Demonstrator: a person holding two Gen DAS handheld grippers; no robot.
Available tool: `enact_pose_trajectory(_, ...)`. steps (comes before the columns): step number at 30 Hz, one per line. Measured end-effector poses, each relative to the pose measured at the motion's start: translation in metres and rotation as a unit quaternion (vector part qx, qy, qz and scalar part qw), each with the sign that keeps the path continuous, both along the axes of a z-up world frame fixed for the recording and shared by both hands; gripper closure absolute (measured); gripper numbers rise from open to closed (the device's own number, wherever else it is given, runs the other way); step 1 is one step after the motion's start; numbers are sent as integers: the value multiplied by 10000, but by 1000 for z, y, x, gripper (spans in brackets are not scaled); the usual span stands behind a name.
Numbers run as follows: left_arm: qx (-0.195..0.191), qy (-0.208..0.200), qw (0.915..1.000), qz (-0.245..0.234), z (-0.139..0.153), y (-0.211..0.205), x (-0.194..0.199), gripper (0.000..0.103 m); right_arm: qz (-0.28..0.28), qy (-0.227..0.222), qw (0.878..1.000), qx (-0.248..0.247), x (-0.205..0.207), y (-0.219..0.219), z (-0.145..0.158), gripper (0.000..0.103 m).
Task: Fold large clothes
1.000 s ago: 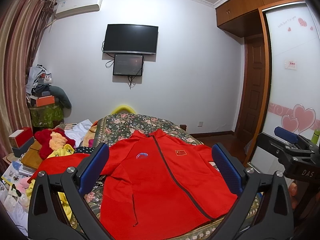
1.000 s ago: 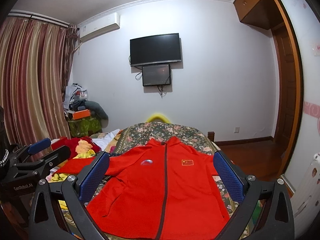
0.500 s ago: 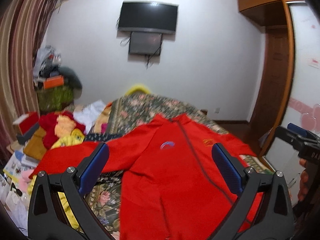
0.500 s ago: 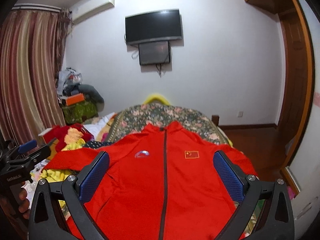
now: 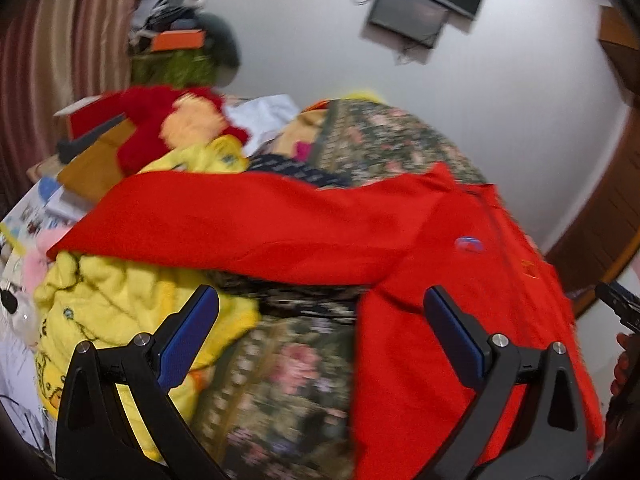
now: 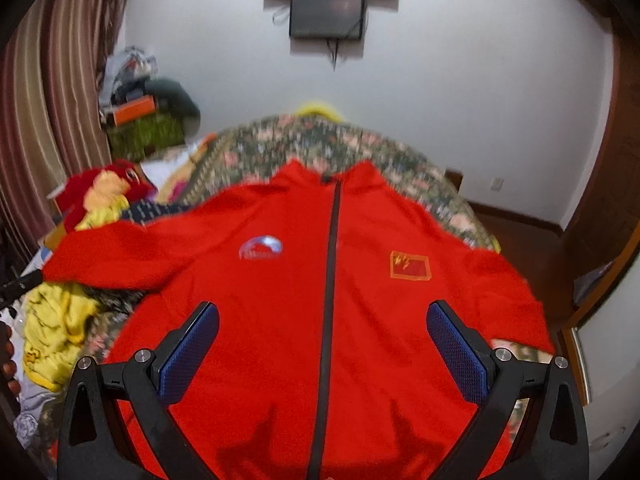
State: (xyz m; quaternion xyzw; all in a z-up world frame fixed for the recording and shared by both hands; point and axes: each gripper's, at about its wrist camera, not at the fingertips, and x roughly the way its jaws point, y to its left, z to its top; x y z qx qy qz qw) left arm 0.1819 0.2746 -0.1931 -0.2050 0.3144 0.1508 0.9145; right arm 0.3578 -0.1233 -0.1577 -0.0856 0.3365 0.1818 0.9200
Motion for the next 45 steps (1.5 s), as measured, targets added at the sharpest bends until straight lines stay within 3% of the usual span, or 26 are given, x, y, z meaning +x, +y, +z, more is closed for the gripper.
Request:
enact_pose_trajectory(4, 147, 321, 9991, 222, -28, 36, 10, 0, 96, 481, 9987, -112, 30, 15, -37, 0)
enact_pose_trajectory(6, 34, 421, 9987, 279, -42, 56, 16, 0, 116, 670, 9976, -114, 37, 18, -52, 0)
enact_pose_trajectory(8, -310, 488, 9978, 331, -55, 78, 20, 0, 144, 800, 9967, -65, 41, 19, -64, 0)
enact_pose_trajectory(11, -1197, 426, 9913, 355, -78, 109, 24, 3, 173, 910, 9957, -50, 42, 22, -75, 0)
enact_pose_trajectory(13, -1430, 408, 9881, 390, -85, 118, 24, 10, 197, 963, 9951, -48, 41, 23, -80, 0)
enact_pose_trajectory(20, -1675, 288, 9835, 620, -100, 142, 36, 23, 175, 1072, 9941, 34, 40, 22, -85, 0)
enact_pose_trajectory(24, -1659, 247, 9815, 919, -97, 162, 43, 36, 153, 1073, 9941, 88, 40, 20, -82, 0)
enact_pose_trajectory(29, -1184, 362, 9831, 1348, -87, 182, 50, 53, 164, 1011, 9947, 133, 37, 18, -71, 0)
enact_pose_trajectory(31, -987, 469, 9827, 1494, -81, 187, 54, 65, 186, 936, 9954, 128, 34, 17, -64, 0)
enact_pose_trajectory(36, -140, 718, 9826, 1707, -50, 181, 63, 89, 216, 738, 9970, 74, 26, 13, -46, 0)
enact_pose_trajectory(41, 1005, 490, 9828, 1472, 15, 145, 81, 94, 226, 598, 9979, 87, 21, 1, -31, 0)
enact_pose_trajectory(45, 1574, 207, 9808, 1130, 65, 112, 108, 97, 223, 505, 9984, 143, 19, -10, -22, 0)
